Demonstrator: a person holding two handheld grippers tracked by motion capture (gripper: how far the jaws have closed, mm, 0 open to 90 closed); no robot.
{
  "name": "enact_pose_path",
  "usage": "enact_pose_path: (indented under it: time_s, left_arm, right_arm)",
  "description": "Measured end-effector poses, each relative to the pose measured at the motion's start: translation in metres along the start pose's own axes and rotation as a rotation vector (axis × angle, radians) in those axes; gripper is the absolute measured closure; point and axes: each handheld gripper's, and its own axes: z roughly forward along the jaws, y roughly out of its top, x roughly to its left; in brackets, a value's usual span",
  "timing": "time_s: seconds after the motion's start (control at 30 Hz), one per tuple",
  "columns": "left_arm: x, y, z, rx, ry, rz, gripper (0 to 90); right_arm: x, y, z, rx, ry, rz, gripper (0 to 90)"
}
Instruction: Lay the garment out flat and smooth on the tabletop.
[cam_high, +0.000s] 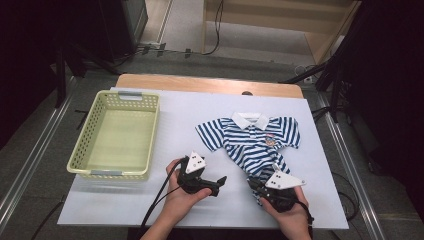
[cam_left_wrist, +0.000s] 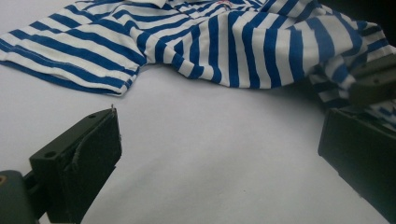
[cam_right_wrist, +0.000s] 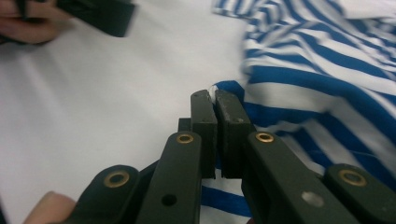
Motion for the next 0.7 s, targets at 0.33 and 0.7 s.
enact_pose_path:
  time_s: [0.33, 0.7]
  left_arm:
    - [0.001, 0.0, -0.001, -0.014, 0.001, -0.01, 0.0]
    - [-0.002, 0.0, 0.002, 0.015, 0.032, 0.003, 5.7]
  right_arm:
    - [0.042, 0.014, 0.004, -0.039, 0.158, -0.091, 84.6]
    - [0.043, 0.017, -0.007, -0.11, 0.196, -0.117, 53.5]
